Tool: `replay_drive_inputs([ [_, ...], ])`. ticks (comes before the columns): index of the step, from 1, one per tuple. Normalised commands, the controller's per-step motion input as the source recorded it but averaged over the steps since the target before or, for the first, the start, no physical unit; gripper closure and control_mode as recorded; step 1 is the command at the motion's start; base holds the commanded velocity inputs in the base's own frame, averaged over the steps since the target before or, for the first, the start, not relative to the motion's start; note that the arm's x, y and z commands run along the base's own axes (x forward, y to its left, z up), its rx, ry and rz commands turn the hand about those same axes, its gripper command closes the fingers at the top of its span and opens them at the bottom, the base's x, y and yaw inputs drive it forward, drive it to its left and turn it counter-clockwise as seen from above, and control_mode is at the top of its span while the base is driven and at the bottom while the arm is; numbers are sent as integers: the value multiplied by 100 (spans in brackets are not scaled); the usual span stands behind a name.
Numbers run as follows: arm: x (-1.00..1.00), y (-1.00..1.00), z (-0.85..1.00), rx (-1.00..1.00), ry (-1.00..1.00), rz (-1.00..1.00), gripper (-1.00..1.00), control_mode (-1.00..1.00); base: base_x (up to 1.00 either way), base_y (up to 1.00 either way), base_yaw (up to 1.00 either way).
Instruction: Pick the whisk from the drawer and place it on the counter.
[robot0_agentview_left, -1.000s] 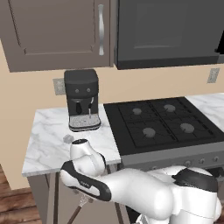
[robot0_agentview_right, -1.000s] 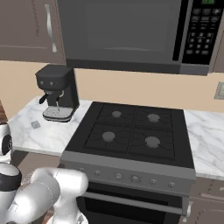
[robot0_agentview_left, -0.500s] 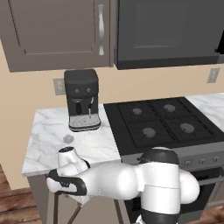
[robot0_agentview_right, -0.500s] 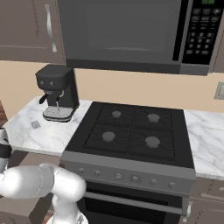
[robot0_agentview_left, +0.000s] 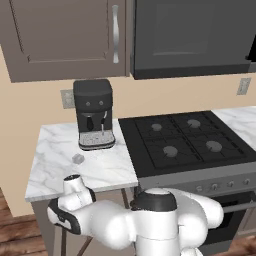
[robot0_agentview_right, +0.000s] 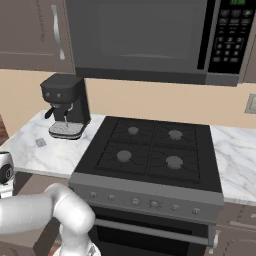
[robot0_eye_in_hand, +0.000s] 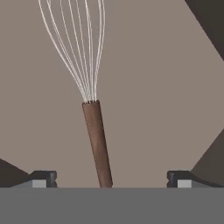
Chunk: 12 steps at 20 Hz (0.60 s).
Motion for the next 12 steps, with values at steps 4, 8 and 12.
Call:
replay_drive_inputs([
  [4, 0, 0, -63, 0, 0, 0, -100, -100, 0, 0, 0],
  [8, 0, 0, -78, 0, -3, 0, -100, -100, 0, 0, 0],
  [12, 3, 0, -70, 0, -6, 0, -100, -100, 0, 0, 0],
])
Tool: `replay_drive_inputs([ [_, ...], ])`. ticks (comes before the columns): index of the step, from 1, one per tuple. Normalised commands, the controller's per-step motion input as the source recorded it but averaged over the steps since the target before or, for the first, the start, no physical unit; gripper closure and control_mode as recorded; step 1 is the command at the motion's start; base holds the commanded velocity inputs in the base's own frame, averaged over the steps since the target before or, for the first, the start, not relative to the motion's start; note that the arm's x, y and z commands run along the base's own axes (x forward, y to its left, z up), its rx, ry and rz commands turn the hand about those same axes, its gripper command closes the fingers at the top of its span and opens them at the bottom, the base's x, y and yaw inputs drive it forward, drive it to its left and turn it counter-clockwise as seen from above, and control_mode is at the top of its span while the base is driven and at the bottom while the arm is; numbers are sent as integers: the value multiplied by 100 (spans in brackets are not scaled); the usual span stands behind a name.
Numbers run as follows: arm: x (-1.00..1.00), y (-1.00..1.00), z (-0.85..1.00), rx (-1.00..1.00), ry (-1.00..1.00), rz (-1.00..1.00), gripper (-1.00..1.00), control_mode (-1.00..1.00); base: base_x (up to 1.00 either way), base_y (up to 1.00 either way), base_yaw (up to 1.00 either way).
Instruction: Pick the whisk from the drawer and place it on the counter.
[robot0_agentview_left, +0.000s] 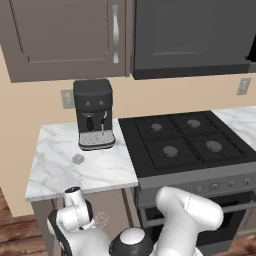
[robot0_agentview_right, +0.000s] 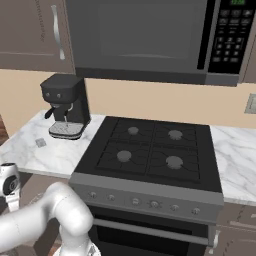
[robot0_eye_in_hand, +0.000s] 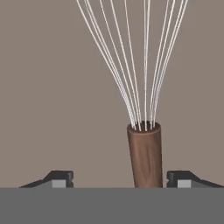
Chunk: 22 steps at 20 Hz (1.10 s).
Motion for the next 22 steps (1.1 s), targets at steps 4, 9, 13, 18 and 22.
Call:
replay_drive_inputs([
  [4, 8, 0, -61, 0, -7, 0, -100, -100, 0, 0, 0],
  [9, -47, -17, -82, 0, -9, 0, -100, -100, 0, 0, 0],
  [13, -100, -31, -88, 0, -16, 0, 100, -100, 0, 0, 0],
  [18, -97, -20, -87, 0, -6, 0, 100, -100, 0, 0, 0],
  [22, -56, -25, -81, 0, 0, 0, 100, -100, 0, 0, 0],
])
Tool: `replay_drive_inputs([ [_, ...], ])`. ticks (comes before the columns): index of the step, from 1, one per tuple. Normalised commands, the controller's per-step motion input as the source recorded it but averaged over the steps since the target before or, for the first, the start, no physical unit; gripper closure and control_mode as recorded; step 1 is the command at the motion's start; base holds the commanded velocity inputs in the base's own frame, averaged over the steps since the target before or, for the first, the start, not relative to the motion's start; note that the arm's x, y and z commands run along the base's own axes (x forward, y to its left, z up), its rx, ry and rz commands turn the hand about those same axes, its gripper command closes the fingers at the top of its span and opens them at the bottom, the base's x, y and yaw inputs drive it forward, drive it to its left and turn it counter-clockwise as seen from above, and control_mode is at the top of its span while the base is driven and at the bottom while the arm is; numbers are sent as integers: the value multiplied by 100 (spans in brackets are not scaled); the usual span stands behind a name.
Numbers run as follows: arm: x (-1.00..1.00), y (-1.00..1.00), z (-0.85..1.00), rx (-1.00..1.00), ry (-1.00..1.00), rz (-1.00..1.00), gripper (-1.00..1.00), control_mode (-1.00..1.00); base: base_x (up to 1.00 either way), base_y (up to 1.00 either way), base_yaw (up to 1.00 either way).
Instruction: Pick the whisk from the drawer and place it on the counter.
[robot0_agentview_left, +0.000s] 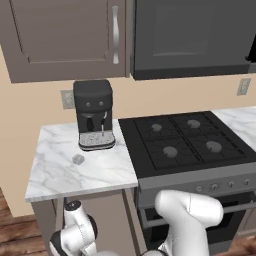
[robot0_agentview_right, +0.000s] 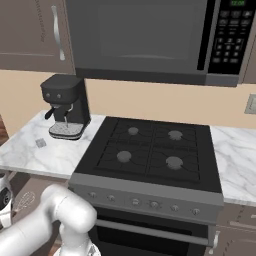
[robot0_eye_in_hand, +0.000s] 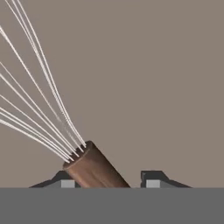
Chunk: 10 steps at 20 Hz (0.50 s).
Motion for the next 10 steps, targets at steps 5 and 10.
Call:
replay_drive_inputs([
  [5, -35, -27, -33, 0, 0, 0, 100, -100, 0, 0, 0],
  [10, -32, -10, 74, 2, -3, 1, 100, -100, 0, 0, 0],
])
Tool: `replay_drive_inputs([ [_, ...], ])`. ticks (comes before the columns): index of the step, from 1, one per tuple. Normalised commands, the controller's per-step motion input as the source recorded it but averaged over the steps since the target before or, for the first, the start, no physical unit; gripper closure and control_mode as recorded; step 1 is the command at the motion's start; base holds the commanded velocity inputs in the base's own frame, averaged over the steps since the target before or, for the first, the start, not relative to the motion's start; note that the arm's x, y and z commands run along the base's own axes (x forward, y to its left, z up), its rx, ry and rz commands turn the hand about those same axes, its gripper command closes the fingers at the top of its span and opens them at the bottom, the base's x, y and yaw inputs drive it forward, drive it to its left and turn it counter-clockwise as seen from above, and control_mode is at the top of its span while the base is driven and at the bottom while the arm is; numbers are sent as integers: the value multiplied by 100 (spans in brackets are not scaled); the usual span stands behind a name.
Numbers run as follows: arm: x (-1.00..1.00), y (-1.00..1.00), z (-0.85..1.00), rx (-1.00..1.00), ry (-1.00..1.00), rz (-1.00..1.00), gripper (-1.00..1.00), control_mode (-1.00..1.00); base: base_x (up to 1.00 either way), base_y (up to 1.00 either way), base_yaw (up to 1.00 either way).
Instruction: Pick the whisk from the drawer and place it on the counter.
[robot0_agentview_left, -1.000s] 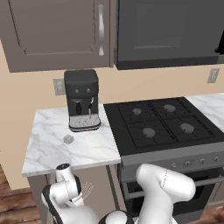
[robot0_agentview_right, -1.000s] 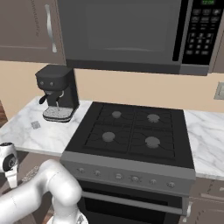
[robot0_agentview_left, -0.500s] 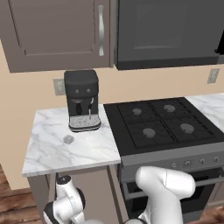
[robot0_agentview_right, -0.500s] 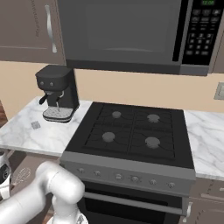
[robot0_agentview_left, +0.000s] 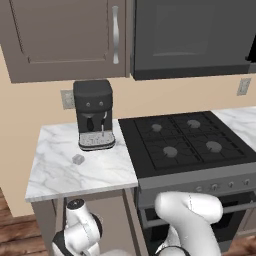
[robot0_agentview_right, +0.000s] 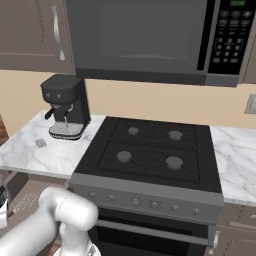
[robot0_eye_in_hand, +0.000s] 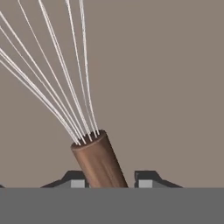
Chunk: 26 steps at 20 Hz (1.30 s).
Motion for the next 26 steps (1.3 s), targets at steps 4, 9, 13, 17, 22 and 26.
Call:
replay_drive_inputs([
  [4, -28, -19, 100, 5, -6, 12, 100, -100, 0, 0, 0],
  [9, -25, -4, 100, 4, -7, 18, 100, -100, 0, 0, 0],
  [13, -33, 0, 100, 4, -3, 15, 100, -100, 0, 0, 0],
  [17, -14, 2, 100, 7, 0, 3, 100, -100, 0, 0, 0],
  [22, -8, 4, 100, 6, -3, 0, 100, -100, 0, 0, 0],
  [26, -1, 3, 100, 8, -12, -3, 100, -100, 0, 0, 0],
])
